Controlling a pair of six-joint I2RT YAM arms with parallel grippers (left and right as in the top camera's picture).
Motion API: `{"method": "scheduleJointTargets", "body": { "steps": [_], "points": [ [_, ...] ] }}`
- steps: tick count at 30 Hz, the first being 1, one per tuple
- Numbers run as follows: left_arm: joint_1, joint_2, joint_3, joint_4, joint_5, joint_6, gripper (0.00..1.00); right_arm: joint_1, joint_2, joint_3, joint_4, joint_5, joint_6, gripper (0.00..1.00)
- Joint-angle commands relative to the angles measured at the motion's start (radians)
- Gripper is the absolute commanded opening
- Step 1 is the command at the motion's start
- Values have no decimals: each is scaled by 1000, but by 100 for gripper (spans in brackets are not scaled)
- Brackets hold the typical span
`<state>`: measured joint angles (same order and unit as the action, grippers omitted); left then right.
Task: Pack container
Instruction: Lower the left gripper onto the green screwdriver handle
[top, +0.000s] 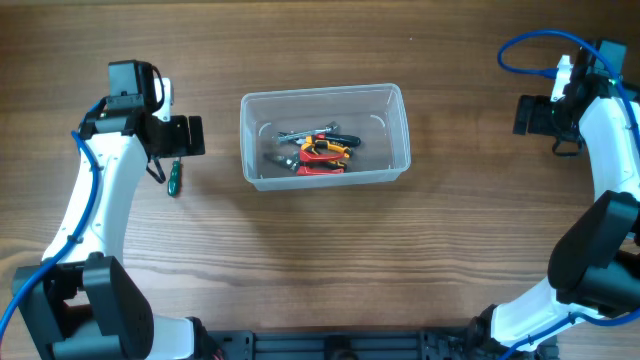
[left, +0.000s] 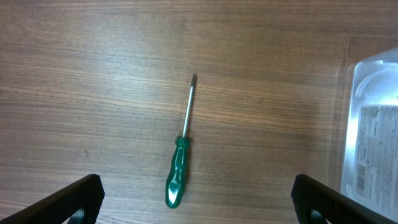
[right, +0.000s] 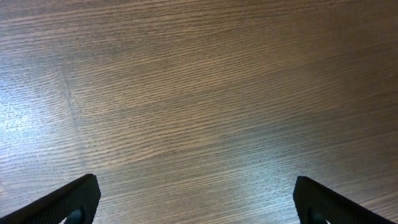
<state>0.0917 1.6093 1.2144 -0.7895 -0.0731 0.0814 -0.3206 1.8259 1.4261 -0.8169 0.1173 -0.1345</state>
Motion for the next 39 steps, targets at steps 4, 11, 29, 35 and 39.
{"method": "scheduleJointTargets", "body": {
  "steps": [4, 11, 29, 35, 39],
  "points": [
    [10, 24, -5, -14, -6, 106, 100, 0, 1, -1, 2, 18, 4, 100],
    [10, 120, -5, -47, -7, 125, 100, 0, 1, -1, 2, 18, 4, 100],
    [163, 173, -5, -49, 120, 163, 100, 0, 1, -1, 2, 18, 4, 100],
    [138, 174, -5, -32, 119, 203, 100, 0, 1, -1, 2, 18, 4, 100],
    [133, 174, -5, -26, 117, 202, 100, 0, 1, -1, 2, 18, 5, 100]
  ]
}}
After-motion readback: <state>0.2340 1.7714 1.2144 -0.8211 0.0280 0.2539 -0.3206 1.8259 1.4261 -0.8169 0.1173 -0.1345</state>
